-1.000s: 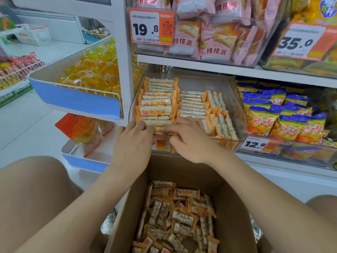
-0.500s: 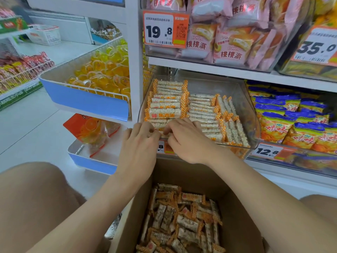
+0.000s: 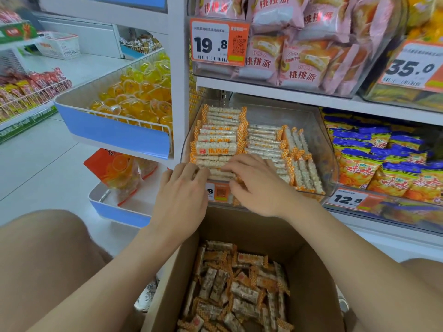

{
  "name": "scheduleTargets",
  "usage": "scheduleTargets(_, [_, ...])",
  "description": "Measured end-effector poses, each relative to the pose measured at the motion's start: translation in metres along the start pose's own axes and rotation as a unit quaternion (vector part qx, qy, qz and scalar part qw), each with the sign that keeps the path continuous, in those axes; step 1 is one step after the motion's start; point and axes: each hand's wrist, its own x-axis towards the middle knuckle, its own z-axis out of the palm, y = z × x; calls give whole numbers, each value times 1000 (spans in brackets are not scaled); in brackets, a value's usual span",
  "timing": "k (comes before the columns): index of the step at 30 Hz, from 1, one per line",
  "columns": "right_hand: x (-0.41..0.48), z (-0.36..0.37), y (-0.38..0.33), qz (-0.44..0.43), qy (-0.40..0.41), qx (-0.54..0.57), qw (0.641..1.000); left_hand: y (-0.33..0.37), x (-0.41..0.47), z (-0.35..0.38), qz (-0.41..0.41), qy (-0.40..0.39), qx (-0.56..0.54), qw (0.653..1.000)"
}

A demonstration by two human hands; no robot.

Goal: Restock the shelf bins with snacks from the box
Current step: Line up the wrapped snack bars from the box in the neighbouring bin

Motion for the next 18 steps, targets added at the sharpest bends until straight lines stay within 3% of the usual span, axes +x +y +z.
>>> scheduleTargets(4, [-28,-13,-11,13,116,33,993,11,-9,-20,-20,64,-54,996])
scheduleTargets(6, [-50,-15,-20,13,107,58,992,18,-18,-24,-3,44,-100,994])
scheduleTargets(7, [-62,-13,-24,19,62,64,996,23,-24,-21,8,-8,-122,992])
scheduleTargets(9, [-84,3,-27,37,-76,50,995,36,-40,-8,25,-187,-130,973])
scheduleTargets(12, [-107,43,-20,85,-271,33,958,56,-63,24,60,-417,-97,902])
scheduleTargets(15, [-123,91,-5,131,-367,38,920,67,-86,67,87,-549,-80,827])
scheduleTargets(18, [-135,136,8,160,-395,72,902,66,-114,113,79,-616,-84,779])
